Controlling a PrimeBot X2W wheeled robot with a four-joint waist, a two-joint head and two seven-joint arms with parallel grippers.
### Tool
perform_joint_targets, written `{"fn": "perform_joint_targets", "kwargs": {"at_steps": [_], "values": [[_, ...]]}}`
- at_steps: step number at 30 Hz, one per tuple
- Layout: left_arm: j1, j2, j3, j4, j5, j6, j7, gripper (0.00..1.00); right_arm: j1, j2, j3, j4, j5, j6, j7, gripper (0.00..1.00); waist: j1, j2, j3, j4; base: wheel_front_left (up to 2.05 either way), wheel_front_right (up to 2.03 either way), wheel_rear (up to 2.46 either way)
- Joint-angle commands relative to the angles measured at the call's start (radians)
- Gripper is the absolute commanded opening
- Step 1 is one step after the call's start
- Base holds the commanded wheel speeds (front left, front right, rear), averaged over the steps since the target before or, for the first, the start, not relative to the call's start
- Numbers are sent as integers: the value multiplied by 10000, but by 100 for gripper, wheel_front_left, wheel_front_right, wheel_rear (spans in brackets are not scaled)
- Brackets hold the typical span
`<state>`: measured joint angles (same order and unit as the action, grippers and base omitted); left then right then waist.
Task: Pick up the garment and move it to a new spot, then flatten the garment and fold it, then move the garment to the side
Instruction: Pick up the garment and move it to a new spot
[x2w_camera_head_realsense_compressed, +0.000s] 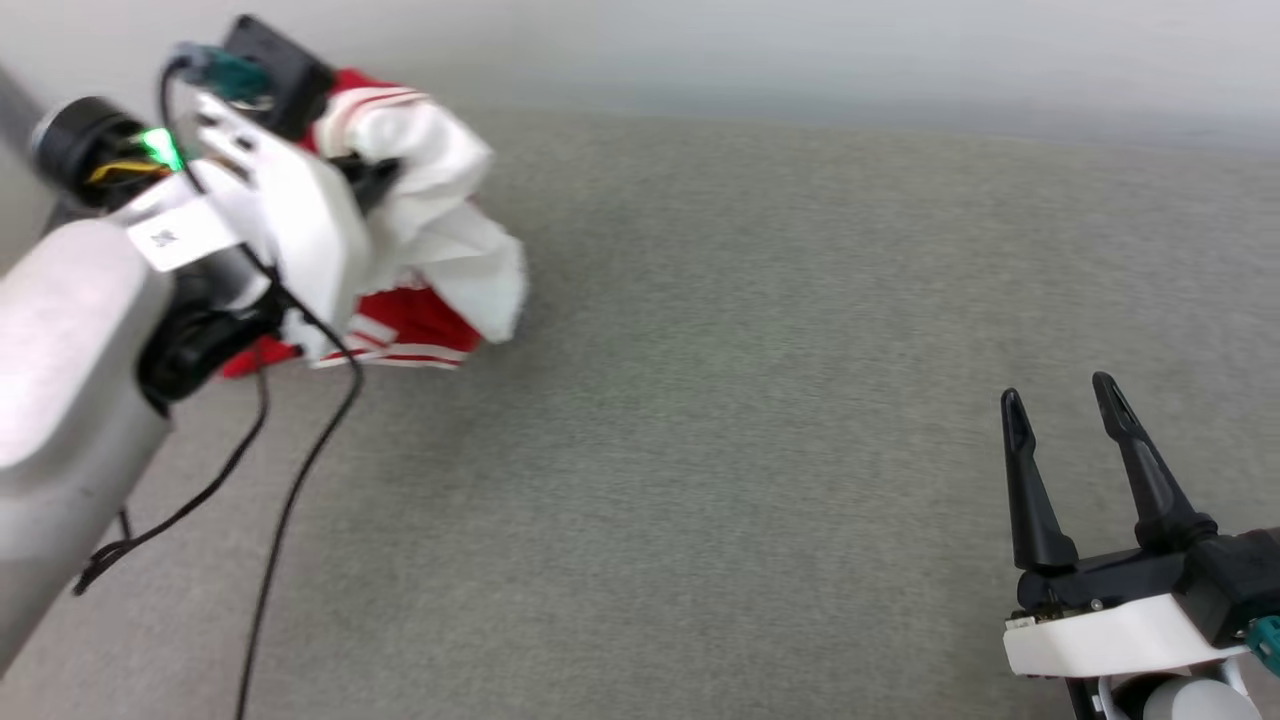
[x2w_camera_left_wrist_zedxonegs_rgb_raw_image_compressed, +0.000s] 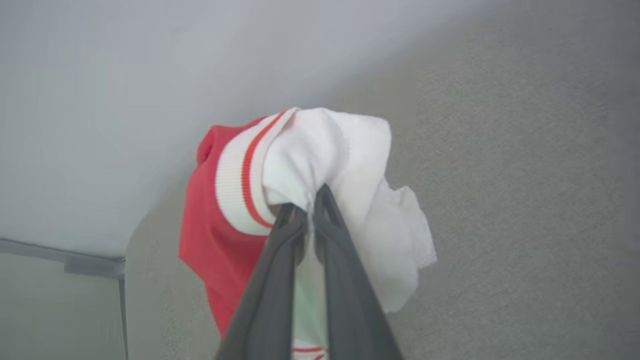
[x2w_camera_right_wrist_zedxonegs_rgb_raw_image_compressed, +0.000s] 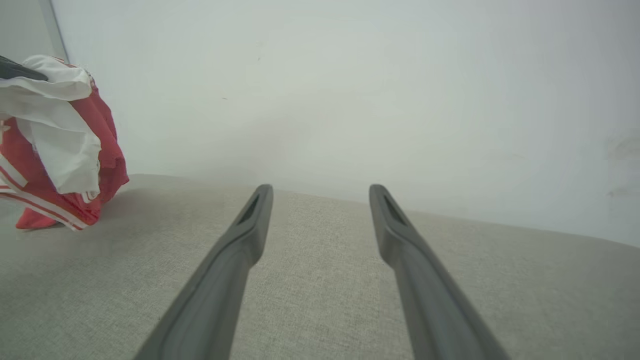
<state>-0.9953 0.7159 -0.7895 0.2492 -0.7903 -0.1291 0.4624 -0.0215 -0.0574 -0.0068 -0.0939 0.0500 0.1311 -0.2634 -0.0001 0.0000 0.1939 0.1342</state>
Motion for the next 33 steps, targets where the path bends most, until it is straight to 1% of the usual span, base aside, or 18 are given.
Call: {"fn": "perform_joint_targets", "kwargs": {"at_steps": [1, 8, 13, 16, 21, 24, 27, 30, 33], "values": [[-219, -117, -61, -127, 18, -1, -55, 0, 3, 55, -25, 1, 26, -7, -21, 100, 1, 0, -115, -357, 0, 0, 0], [-1053, -1003, -958, -709, 150, -3, -114, 0, -232, 84, -68, -17, 238, -7, -21, 100, 1, 0, 67, -1558, 0, 0, 0], [-1650, -1862, -1905, -639, 163, -2, -296, 0, -356, 87, -146, -30, 540, -7, -21, 100, 1, 0, 369, -2302, 0, 0, 0], [-1874, -2391, -2616, -424, 72, -2, -487, 0, -408, 85, -210, -17, 655, -7, -21, 100, 1, 0, 562, -2589, 0, 0, 0], [-1762, -3166, -4107, 220, -222, -2, -809, 0, -533, 88, -209, -33, 805, -7, -21, 100, 1, 0, 889, -2899, 0, 0, 0], [-1399, -3592, -4686, 720, -363, -2, -927, 0, -642, 85, -230, -32, 847, -7, -21, 100, 1, 0, 1077, -2972, 0, 0, 0], [-918, -3918, -4884, 1093, -227, -2, -732, 0, -666, 85, -250, 8, 880, -7, -21, 100, 1, 0, 1230, -3007, 0, 0, 0], [95, -4240, -4924, 1039, 286, -5, 67, 0, -748, 86, -269, 46, 878, -7, -21, 100, 1, 0, 1320, -3017, 0, 0, 0], [803, -4332, -4904, 866, 656, -3, 658, 0, -798, 86, -292, 76, 847, -7, -21, 100, 1, 0, 1361, -2993, 0, 0, 0]]}}
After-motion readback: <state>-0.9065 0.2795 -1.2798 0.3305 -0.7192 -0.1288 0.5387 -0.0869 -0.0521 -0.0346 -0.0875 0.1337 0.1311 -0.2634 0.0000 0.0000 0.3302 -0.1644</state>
